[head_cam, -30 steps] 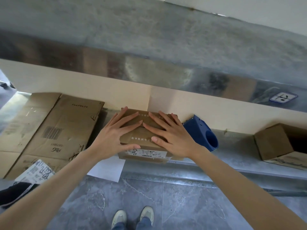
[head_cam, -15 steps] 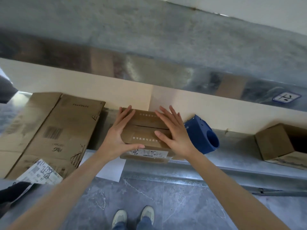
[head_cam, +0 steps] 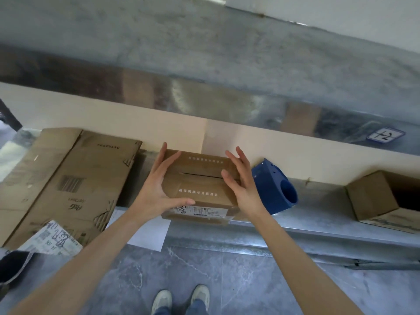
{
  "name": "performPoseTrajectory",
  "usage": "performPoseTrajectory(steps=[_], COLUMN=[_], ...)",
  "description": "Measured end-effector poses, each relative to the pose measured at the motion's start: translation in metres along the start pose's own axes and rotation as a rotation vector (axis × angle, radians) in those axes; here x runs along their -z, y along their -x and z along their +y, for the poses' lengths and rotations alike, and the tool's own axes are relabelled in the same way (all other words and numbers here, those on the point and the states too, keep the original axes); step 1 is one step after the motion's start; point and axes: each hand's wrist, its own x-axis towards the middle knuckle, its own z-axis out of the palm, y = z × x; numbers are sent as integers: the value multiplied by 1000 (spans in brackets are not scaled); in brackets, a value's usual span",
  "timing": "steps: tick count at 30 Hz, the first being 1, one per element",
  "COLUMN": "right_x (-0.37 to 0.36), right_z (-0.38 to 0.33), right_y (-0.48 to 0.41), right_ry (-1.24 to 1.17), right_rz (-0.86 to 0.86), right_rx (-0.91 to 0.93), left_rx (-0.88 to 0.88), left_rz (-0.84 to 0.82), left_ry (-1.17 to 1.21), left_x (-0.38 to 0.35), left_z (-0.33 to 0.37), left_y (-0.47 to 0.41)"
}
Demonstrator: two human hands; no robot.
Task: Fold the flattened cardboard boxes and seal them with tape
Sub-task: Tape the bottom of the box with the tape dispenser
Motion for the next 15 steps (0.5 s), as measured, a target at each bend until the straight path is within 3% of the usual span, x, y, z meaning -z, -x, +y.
performPoseTrajectory(steps=[4, 6, 10, 15], right_x=[10, 11, 8, 4], right_z=[-9, -16, -17, -7], right_y=[-2, -4, -6, -6], right_ry=[613, 755, 915, 1101], right_rz=[-69, -176, -359, -391], right_rx=[354, 470, 501, 499], left_rx=[-243, -343, -424, -424], left_rz=[-60, -50, -97, -69], left_ry=[-440, -571, -678, -720], left_x=[13, 19, 15, 4], left_z=[2, 4, 1, -10], left_y=[-4, -8, -9, -4])
